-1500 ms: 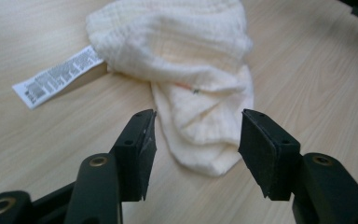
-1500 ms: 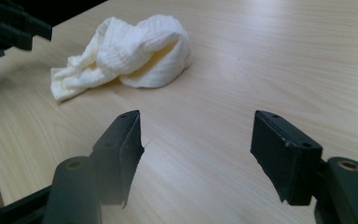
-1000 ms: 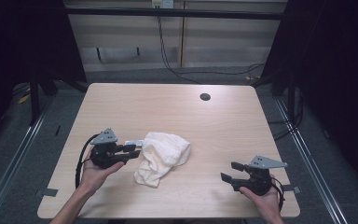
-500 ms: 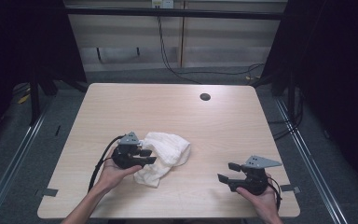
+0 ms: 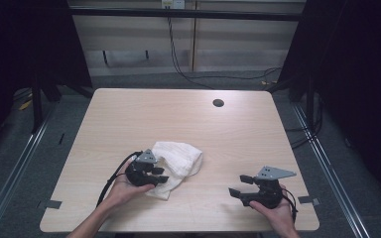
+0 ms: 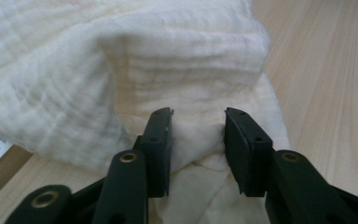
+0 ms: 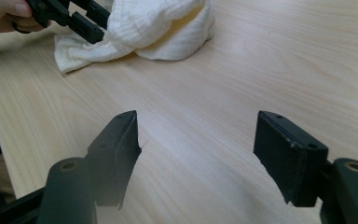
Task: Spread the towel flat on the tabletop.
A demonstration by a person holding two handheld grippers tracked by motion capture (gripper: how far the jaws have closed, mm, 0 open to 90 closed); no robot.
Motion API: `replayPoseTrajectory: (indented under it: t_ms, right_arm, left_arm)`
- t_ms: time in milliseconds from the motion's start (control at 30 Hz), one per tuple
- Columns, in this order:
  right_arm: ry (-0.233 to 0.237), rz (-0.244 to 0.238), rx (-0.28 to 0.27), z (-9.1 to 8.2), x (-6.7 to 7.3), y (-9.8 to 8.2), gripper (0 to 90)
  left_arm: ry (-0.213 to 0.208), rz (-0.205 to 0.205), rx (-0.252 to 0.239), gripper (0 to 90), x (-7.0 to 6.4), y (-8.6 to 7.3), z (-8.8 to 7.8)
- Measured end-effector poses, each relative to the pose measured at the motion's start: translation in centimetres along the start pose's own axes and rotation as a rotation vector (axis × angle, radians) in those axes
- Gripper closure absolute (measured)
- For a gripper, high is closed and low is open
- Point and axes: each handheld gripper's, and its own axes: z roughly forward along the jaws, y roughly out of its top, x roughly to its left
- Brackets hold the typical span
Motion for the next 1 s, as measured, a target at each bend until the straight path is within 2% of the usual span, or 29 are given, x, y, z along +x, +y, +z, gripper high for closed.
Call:
replayPoseTrajectory:
  t_ms: [67, 133, 200, 333, 433, 467, 567, 600, 700, 767, 833, 867, 933, 1000]
  right_arm:
    - [-0.008, -0.004, 0.009, 0.1, 0.0, 0.0, 30.5]
    - [-0.011, -0.004, 0.012, 0.2, 0.1, 0.0, 30.5]
    - [-0.011, -0.006, 0.014, 0.2, 0.1, 0.0, 30.5]
    - [-0.012, -0.014, 0.023, 0.4, 0.2, 0.0, 30.5]
    - [-0.009, -0.019, 0.031, 0.6, 0.3, 0.0, 30.4]
    - [-0.01, -0.023, 0.041, 0.6, 0.3, 0.0, 29.9]
    - [-0.009, -0.032, 0.049, 0.7, 0.5, 0.0, 29.6]
    - [-0.008, -0.031, 0.05, 0.7, 0.6, 0.0, 29.6]
    - [-0.001, -0.037, 0.048, 0.7, 0.6, 0.1, 29.2]
    - [-0.001, -0.032, 0.051, 0.7, 0.6, 0.0, 29.0]
    - [0.002, -0.032, 0.053, 0.8, 0.6, 0.0, 28.9]
    - [0.013, -0.034, 0.061, 0.9, 0.6, 0.1, 28.4]
    - [0.015, -0.039, 0.059, 0.8, 0.6, 0.1, 28.6]
    - [0.017, -0.038, 0.057, 0.8, 0.7, 0.1, 28.5]
  left_arm:
    - [-0.009, -0.005, -0.006, 65.6, -0.2, 0.0, 0.1]
    - [-0.035, -0.014, -0.014, 69.5, -0.5, -0.1, 0.4]
    - [-0.028, -0.001, -0.004, 71.5, -1.0, 0.1, 0.5]
    - [-0.069, 0.012, -0.001, 72.9, -2.1, 0.5, 1.2]
    - [-0.09, -0.005, 0.003, 66.9, -3.2, 0.8, 1.5]
    - [-0.091, 0.002, 0.004, 66.2, -3.4, 0.8, 1.6]
    - [-0.13, 0.001, 0.012, 61.2, -3.8, 0.9, 1.6]
    - [-0.128, 0.009, 0.013, 59.6, -3.9, 1.1, 1.5]
    - [-0.143, 0.004, -0.036, 54.8, -3.8, 1.5, 0.5]
    - [-0.141, 0.018, -0.074, 61.1, -4.0, 1.7, -0.3]
    - [-0.135, 0.021, -0.085, 64.8, -4.0, 1.7, -0.5]
    - [-0.148, 0.044, -0.097, 67.7, -4.2, 1.8, -1.0]
    - [-0.165, 0.063, -0.086, 70.4, -4.4, 1.7, -1.1]
    - [-0.188, 0.093, -0.053, 70.6, -4.7, 1.6, -0.6]
